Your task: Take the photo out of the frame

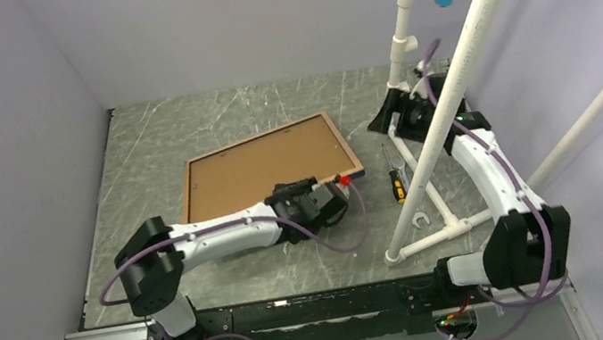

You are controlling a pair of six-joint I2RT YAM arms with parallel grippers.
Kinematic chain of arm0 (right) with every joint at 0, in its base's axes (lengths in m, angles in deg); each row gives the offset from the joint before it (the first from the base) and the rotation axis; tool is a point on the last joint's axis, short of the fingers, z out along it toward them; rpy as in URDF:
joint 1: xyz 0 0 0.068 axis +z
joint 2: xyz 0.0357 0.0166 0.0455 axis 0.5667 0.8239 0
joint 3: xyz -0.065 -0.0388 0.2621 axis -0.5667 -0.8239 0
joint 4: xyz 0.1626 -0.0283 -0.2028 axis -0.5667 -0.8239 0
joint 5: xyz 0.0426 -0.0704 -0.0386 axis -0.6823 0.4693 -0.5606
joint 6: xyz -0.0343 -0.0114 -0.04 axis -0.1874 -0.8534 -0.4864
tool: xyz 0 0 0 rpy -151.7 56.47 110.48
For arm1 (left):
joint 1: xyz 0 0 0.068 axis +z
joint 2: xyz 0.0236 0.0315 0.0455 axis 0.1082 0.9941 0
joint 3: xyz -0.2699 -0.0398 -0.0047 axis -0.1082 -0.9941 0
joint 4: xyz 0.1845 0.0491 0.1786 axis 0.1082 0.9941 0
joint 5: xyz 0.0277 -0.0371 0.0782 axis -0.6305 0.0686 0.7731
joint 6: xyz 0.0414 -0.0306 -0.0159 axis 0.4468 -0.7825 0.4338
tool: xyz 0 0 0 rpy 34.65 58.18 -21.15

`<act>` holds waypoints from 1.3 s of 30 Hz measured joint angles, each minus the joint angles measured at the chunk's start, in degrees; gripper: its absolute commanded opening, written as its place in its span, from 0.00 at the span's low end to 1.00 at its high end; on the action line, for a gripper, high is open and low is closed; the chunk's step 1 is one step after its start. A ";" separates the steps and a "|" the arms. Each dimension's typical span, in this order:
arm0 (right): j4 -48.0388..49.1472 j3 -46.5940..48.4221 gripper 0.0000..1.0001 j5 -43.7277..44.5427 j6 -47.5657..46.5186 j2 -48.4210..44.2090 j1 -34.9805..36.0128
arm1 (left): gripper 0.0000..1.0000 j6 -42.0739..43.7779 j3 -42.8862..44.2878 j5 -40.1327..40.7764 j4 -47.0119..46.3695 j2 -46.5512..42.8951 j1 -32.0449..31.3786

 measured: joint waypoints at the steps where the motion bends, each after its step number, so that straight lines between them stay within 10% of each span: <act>1: 0.50 0.35 0.85 0.81 0.46 -1.60 -1.07 | 0.00 -1.36 2.84 -1.51 4.04 -1.07 0.66; 19: 3.74 -6.73 0.84 6.58 2.10 -8.31 -3.21 | 0.00 -18.27 58.27 -31.36 45.79 -3.04 21.07; 39: 4.20 -9.11 0.84 5.35 1.84 -5.16 -3.21 | 0.00 -34.16 58.66 -68.04 38.75 -4.20 57.16</act>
